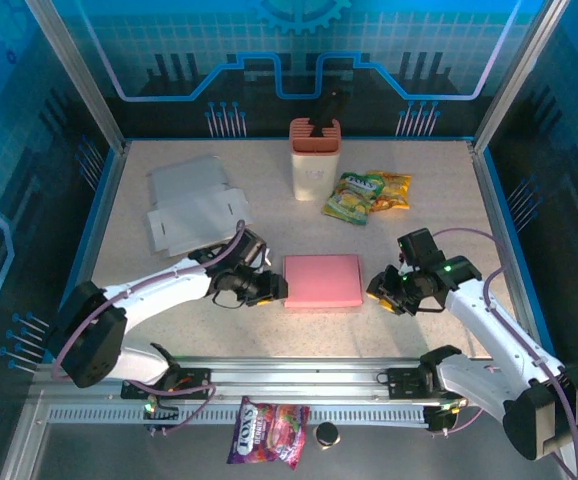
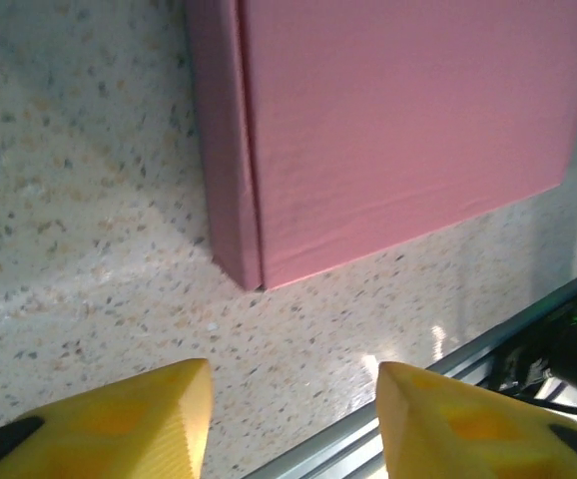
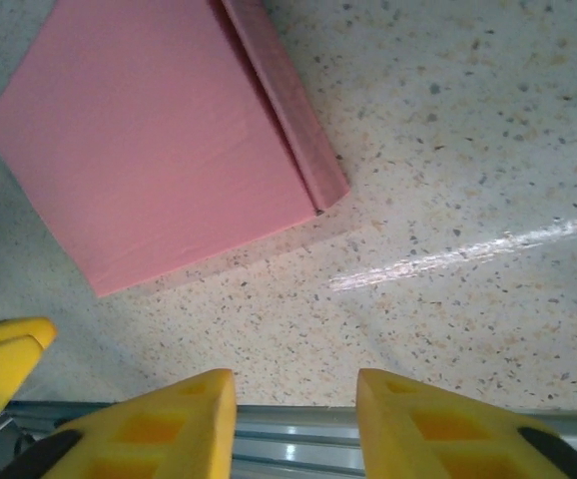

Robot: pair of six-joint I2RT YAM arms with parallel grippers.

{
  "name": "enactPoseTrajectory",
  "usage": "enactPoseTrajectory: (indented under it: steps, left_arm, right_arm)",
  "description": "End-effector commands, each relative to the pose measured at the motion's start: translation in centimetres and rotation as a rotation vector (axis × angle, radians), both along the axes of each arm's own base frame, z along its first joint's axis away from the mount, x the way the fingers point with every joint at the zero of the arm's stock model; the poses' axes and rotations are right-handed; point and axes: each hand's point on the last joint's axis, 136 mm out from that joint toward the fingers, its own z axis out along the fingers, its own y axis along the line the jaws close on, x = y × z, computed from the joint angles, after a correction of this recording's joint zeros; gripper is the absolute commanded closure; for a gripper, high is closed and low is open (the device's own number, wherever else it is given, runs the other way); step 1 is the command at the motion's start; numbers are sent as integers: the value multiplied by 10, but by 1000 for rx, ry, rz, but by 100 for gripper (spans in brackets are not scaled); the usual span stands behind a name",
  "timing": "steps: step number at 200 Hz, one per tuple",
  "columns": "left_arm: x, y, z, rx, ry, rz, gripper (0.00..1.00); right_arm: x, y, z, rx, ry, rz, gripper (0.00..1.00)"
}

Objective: Fold the paper box

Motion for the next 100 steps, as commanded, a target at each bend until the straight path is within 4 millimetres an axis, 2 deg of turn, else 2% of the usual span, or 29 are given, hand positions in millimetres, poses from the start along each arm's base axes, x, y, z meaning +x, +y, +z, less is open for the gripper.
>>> enactPoseTrajectory:
  steps: [1,32,42,45,53,77,100]
  left_arm:
    - [14,-7,2,-24,78,32,49]
    - [30,-12,-15,-11,110,39,51]
    - [37,-13,-18,-6,105,40,52]
    - [38,-14,-18,-8,103,38,53]
    - [41,-18,-20,-15,99,34,55]
    - [39,-24,-31,-10,131,16,60]
    - [39,-34,-33,-36,127,14,64]
  right_arm:
    - [12,9,15,9,-62,129,58]
    - [20,32,26,93,-91,245,54]
    - [19,33,25,92,-83,263,54]
    - [24,35,34,98,-109,269,54]
    - [26,36,37,99,-120,276,53]
    - [27,36,46,96,-131,278,53]
    - [27,34,52,91,-146,271,53]
